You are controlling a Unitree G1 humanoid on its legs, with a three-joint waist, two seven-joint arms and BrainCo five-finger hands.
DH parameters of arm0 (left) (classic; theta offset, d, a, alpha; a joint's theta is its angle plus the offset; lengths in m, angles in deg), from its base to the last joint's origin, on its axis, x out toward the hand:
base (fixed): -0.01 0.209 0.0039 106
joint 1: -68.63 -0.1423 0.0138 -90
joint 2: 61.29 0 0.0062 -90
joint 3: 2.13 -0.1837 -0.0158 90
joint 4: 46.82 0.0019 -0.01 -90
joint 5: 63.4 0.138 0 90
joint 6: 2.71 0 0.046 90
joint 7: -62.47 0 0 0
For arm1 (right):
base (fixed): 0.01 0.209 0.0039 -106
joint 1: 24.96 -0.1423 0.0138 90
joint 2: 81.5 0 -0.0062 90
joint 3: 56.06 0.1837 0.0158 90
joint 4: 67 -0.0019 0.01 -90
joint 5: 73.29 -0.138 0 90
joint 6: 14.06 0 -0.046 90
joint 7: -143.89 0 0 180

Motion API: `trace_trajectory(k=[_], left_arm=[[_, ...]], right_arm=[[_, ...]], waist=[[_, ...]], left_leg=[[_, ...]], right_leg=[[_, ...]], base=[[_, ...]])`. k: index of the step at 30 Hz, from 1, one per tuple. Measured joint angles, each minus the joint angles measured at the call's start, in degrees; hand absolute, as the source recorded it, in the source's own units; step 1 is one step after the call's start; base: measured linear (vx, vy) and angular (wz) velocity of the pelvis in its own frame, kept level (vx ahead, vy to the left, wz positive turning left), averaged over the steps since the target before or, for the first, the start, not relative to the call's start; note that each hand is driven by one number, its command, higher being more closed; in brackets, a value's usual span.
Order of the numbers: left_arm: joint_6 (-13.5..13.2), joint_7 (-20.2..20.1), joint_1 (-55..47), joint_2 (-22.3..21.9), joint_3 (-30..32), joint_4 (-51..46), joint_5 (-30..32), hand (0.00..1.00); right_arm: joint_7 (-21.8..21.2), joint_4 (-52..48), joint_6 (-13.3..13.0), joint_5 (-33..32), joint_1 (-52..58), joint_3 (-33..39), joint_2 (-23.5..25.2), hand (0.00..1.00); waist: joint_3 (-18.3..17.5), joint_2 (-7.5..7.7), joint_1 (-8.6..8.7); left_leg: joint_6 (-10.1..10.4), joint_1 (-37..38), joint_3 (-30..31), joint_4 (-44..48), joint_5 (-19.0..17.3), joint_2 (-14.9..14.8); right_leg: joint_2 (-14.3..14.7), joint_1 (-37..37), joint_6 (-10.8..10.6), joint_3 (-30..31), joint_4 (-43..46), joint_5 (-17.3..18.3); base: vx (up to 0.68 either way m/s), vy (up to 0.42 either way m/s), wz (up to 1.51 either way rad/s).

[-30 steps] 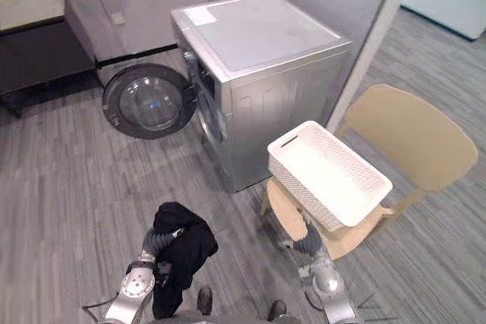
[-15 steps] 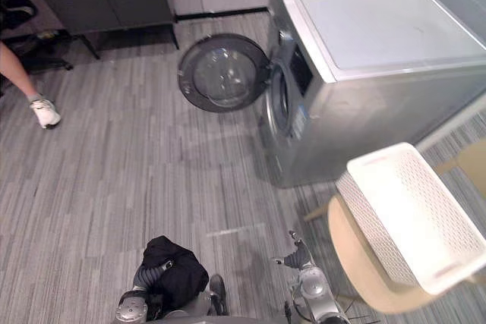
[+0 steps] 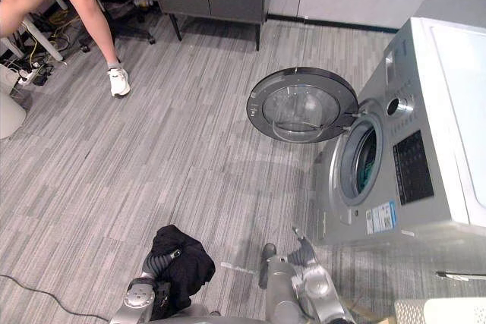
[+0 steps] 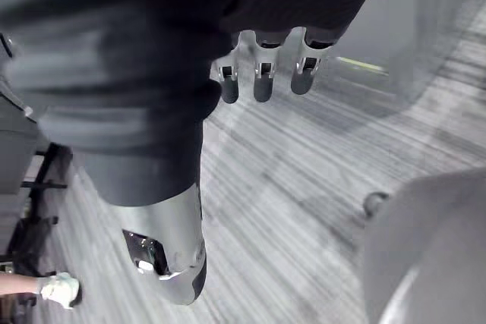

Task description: Pick up the laundry basket with both hands and put the clothes into the washing machine.

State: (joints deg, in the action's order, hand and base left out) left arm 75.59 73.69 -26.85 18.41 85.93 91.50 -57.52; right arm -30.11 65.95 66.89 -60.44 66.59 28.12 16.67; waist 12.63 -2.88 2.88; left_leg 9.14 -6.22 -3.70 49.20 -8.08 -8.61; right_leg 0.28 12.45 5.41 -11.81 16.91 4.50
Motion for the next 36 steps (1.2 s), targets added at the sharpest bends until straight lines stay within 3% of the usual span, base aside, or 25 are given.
trace_trajectory(k=[2,4,6,7,8,9,11,12,13,15,16,18,19,21,22,23,24,27,29,30,31,33,34,36], left_arm=[[0.0,-0.1,-0.1,-0.2,-0.1,-0.2,0.0,1.0],[-0.1,-0.2,0.8,-0.4,-0.3,-1.6,0.0,1.0],[-0.2,-1.2,2.4,-0.9,-0.3,-1.8,0.1,1.0],[-0.2,-1.3,3.0,-1.1,-1.0,-1.8,0.3,1.0],[-0.3,-1.3,3.3,-1.1,-1.6,-1.8,0.6,1.0],[-0.3,-1.3,3.7,-1.1,-2.5,-1.9,0.6,1.0],[-0.3,-1.2,3.8,-1.6,-3.0,-1.7,0.9,1.0],[-0.3,-1.2,3.7,-2.2,-3.2,-1.5,1.0,1.0],[-0.3,-1.2,3.2,-2.5,-4.2,-1.3,1.0,1.0],[-0.2,-1.2,4.3,-0.3,-5.2,-0.6,1.0,1.0],[-0.2,-1.2,4.3,0.1,-5.2,-0.6,1.0,1.0],[0.0,-1.2,4.1,1.3,-5.1,-0.6,1.0,1.0],[0.1,-1.2,3.8,1.6,-5.1,-0.6,1.0,1.0],[0.1,-1.1,3.6,2.4,-5.0,-0.9,1.0,1.0],[0.1,-1.1,3.7,2.7,-5.0,-1.0,0.9,1.0],[0.1,-1.1,3.9,3.2,-5.0,-1.3,0.9,1.0],[0.1,-1.2,4.3,3.6,-5.0,-1.3,0.9,1.0],[0.1,-1.3,4.5,3.8,-5.1,-1.6,0.9,1.0],[0.1,-1.5,4.6,3.4,-5.2,-1.6,1.0,1.0],[0.1,-1.7,4.5,3.4,-5.2,-1.7,1.0,1.0],[0.1,-2.5,4.5,3.4,-5.2,-1.8,1.0,1.0],[0.2,-2.5,3.4,2.9,-5.1,-1.8,1.0,1.0],[0.3,-2.5,2.7,1.8,-5.1,-1.8,0.9,1.0],[0.2,-2.6,2.9,-0.1,-5.4,-1.8,0.9,1.0]], right_arm=[[0.1,0.0,0.0,0.0,0.4,0.3,0.8,0.0],[0.3,-0.6,0.0,-0.6,0.4,0.6,1.5,0.0],[0.4,-0.9,0.0,-1.1,0.5,2.1,1.8,0.0],[0.4,-1.0,0.0,-1.1,0.5,3.0,1.9,0.0],[0.5,-1.0,0.0,-1.1,0.4,3.5,2.1,0.0],[0.6,-1.0,0.0,-1.1,0.5,4.1,2.3,0.0],[0.9,-1.0,-0.1,-1.0,0.3,4.2,1.9,0.0],[1.2,-1.0,-0.2,-1.0,0.6,4.2,1.4,0.0],[1.3,-0.5,-0.1,-1.0,1.2,4.3,0.8,0.0],[1.4,0.3,0.2,-0.9,2.4,3.9,3.2,0.0],[1.4,0.5,0.3,-0.9,2.4,3.9,3.7,0.0],[1.3,0.7,0.4,-0.9,1.4,3.3,4.7,0.0],[1.3,0.7,0.4,-0.9,1.1,2.8,4.8,0.0],[1.2,1.2,0.4,-0.9,0.1,1.3,5.1,0.0],[1.2,1.3,0.4,-0.9,-0.1,1.2,5.2,0.0],[1.2,1.3,0.3,-0.8,-0.6,0.9,5.3,0.0],[1.3,1.4,0.3,-0.5,-1.3,0.8,5.0,0.0],[1.5,3.0,0.3,-0.4,-1.6,1.5,4.9,0.0],[1.5,3.7,0.4,-0.4,0.4,1.9,4.8,0.0],[1.5,4.0,0.4,-0.5,0.9,1.9,4.7,0.0],[1.5,4.1,0.5,-0.6,2.1,1.8,4.7,0.0],[1.5,4.1,0.5,-1.1,2.8,1.6,4.1,0.0],[1.6,4.1,0.5,-1.6,2.6,1.6,3.5,0.0],[1.9,5.2,0.5,-2.6,1.7,3.6,2.3,0.0]], waist=[[0.3,0.75,-0.8],[0.6,1.89,-0.85],[1.1,2.47,-0.85],[1.2,2.64,-0.92],[1.5,3.16,-1.03],[1.5,3.11,-1.25],[1.2,1.64,-1.72],[1.1,-0.15,-2.11],[0.9,-1.66,-2.01],[-0.5,3.11,-2.01],[-1.0,4.07,-2.19],[-1.1,4.32,-2.14],[-1.0,4.28,-2.07],[-0.9,4.04,-2.13],[-1.0,3.99,-2.08],[-1.1,4.19,-2.17],[-1.1,4.33,-2.02],[-1.1,4.24,-0.39],[-1.2,4.25,-0.26],[-1.1,4.17,-0.36],[-1.1,4.18,-0.68],[-0.9,3.53,-1.13],[-0.5,2.9,-1.87],[-0.2,2.54,-2.05]], left_leg=[[-3.6,-3.4,-3.8,9.8,-2.6,-3.3],[-5.7,-8.0,-5.2,9.5,-4.0,-3.3],[-6.2,-11.0,-4.6,0.1,-4.9,-2.0],[-5.7,-11.9,-2.0,-7.4,-5.2,0.1],[-5.2,-12.0,2.6,-15.0,-4.8,2.6],[-3.1,-12.0,7.7,-22.9,-3.5,4.8],[-0.2,-11.9,15.5,-32.8,0.1,5.3],[-0.5,-11.8,16.2,-33.3,2.5,3.9],[-2.2,-11.9,15.6,-30.8,8.6,2.6],[-5.1,-11.0,7.2,-28.6,4.1,5.2],[-5.7,-10.4,5.1,-28.7,3.5,5.3],[-8.2,-7.3,-3.6,-29.8,2.2,4.7],[-8.8,-6.0,-5.7,-30.4,1.8,4.7],[-9.5,-1.6,-14.2,-33.2,0.4,3.5],[-9.5,-1.1,-15.5,-33.5,0.2,3.0],[-9.3,-0.1,-18.7,-34.4,-0.1,2.4],[-9.3,1.0,-22.4,-35.6,-0.1,2.1],[-9.3,3.2,-25.0,-36.6,0.0,2.1],[-8.6,3.9,-26.5,-34.0,-0.5,0.3],[-7.7,3.5,-26.6,-31.6,-1.1,-1.0],[-6.3,1.6,-26.2,-24.1,-2.2,-4.1],[-6.8,-2.1,-22.7,-10.0,-2.0,-9.3],[-6.9,-4.6,-16.5,-5.8,-3.4,-9.1],[-5.4,-5.8,-7.1,-10.6,-6.9,-4.4]], right_leg=[[2.0,-5.9,1.2,1.8,-3.1,1.0],[2.0,-10.5,1.3,3.5,-6.4,1.3],[1.6,-13.5,1.3,5.5,-8.0,1.3],[1.2,-14.6,1.0,6.9,-8.1,1.5],[0.3,-15.6,-0.2,8.9,-8.1,2.2],[-0.1,-16.2,-1.2,10.8,-8.1,2.9],[0.5,-16.7,-3.6,16.0,-7.6,5.7],[1.7,-16.8,-4.7,18.5,-6.2,7.8],[2.7,-16.1,-6.1,21.7,-2.9,11.0],[-2.0,-10.9,-8.8,25.1,6.1,14.0],[-2.7,-9.2,-9.4,25.0,8.3,13.7],[-6.0,-4.4,-11.8,21.3,13.7,11.5],[-7.4,-3.7,-11.1,18.2,14.1,10.8],[-12.5,-3.5,-7.9,0.9,11.6,8.5],[-13.4,-3.8,-7.3,-3.3,10.7,8.1],[-14.5,-4.5,-6.7,-11.6,9.0,7.7],[-15.6,-4.9,-7.2,-18.5,7.4,6.7],[-14.2,-6.2,-7.4,-18.7,3.9,6.5],[-11.5,-8.7,-8.6,-16.2,-1.7,5.4],[-10.5,-9.3,-8.2,-15.7,-2.8,5.1],[-8.6,-10.4,-7.9,-14.1,-4.6,4.8],[-6.0,-12.5,-7.2,-10.8,-6.3,4.4],[-5.3,-13.2,-7.0,-8.0,-6.2,4.5],[-5.8,-13.1,-7.1,-3.2,-5.7,4.5]], base=[[0.51,-0.13,-0.64],[0.56,-0.089,-0.47],[0.39,0.007,-0.56],[0.29,0.067,-0.63],[0.36,0.131,-0.86],[0.36,0.198,-1.08],[0.36,0.268,-1.43],[0.36,0.402,-1.68],[0.34,0.433,-1.55],[0.28,0.41,-1.4],[0.24,0.35,-1.41],[0.13,0.275,-1.7],[0.09,0.235,-1.83],[0.09,0.196,-1.81],[0.08,0.156,-1.71],[0.08,0.093,-1.51],[0.07,0.068,-1.43],[0.11,-0.004,-0.85],[0.11,-0.128,-0.59],[0.09,-0.15,-0.67],[0.09,-0.136,-0.78],[0.09,-0.07,-1.02],[0.1,0.065,-1.24],[0.11,0.137,-1.3]])
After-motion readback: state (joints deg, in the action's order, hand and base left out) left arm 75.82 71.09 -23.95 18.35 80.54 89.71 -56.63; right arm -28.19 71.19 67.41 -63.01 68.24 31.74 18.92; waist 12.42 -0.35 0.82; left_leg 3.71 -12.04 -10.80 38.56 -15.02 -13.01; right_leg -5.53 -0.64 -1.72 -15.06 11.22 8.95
